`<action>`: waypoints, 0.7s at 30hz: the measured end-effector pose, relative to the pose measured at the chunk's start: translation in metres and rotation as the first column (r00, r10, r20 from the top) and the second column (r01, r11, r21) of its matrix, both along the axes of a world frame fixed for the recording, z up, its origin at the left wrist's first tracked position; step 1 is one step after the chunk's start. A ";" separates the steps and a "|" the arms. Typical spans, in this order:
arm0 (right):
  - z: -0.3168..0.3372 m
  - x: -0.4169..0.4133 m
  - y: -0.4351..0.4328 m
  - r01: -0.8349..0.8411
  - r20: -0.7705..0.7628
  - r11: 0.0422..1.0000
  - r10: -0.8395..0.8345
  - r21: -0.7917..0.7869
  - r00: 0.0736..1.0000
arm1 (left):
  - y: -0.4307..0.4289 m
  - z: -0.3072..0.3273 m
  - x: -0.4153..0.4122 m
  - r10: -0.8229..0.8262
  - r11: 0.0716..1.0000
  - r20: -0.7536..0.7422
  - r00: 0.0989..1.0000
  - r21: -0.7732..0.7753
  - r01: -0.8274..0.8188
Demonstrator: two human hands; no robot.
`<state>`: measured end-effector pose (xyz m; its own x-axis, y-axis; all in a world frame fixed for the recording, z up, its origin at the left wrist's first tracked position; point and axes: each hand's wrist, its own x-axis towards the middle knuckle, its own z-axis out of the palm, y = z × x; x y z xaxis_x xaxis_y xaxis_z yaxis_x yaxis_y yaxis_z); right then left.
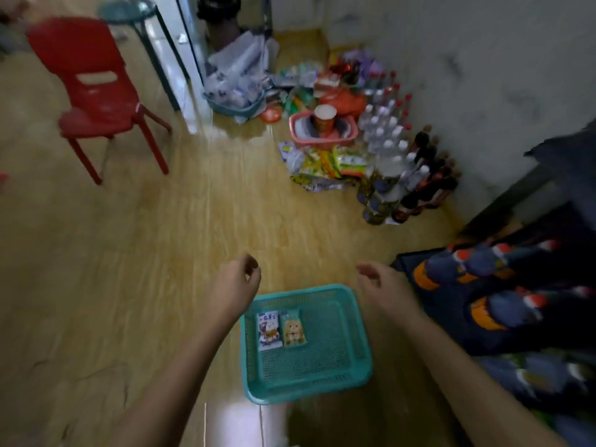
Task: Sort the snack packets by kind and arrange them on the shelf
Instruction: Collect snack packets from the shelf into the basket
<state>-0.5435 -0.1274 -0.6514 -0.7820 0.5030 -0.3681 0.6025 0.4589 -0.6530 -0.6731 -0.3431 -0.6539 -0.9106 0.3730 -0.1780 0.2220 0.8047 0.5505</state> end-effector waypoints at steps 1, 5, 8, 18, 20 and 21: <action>0.053 0.004 0.009 -0.004 -0.037 0.998 0.007 0.057 0.999 | 0.008 0.053 -0.002 -0.043 0.999 -0.063 0.997 -0.018 0.042; 0.261 0.036 0.040 0.055 -0.179 0.952 0.000 0.301 0.984 | 0.041 0.261 -0.002 -0.210 0.977 -0.316 0.925 -0.095 0.189; 0.390 0.079 0.057 0.130 -0.253 0.890 -0.018 0.436 0.967 | 0.065 0.390 0.012 -0.276 0.959 -0.463 0.842 -0.071 0.276; 0.592 0.295 0.028 0.457 -0.333 0.615 -0.314 0.642 0.889 | 0.127 0.578 0.134 -0.501 0.731 -0.671 0.546 0.010 0.682; 0.603 0.338 0.009 0.515 -0.338 0.554 -0.395 0.654 0.854 | 0.139 0.586 0.169 -0.574 0.636 -0.664 0.479 0.007 0.772; 0.605 0.358 0.000 0.538 -0.338 0.518 -0.434 0.665 0.835 | 0.146 0.588 0.187 -0.612 0.578 -0.658 0.439 0.007 0.816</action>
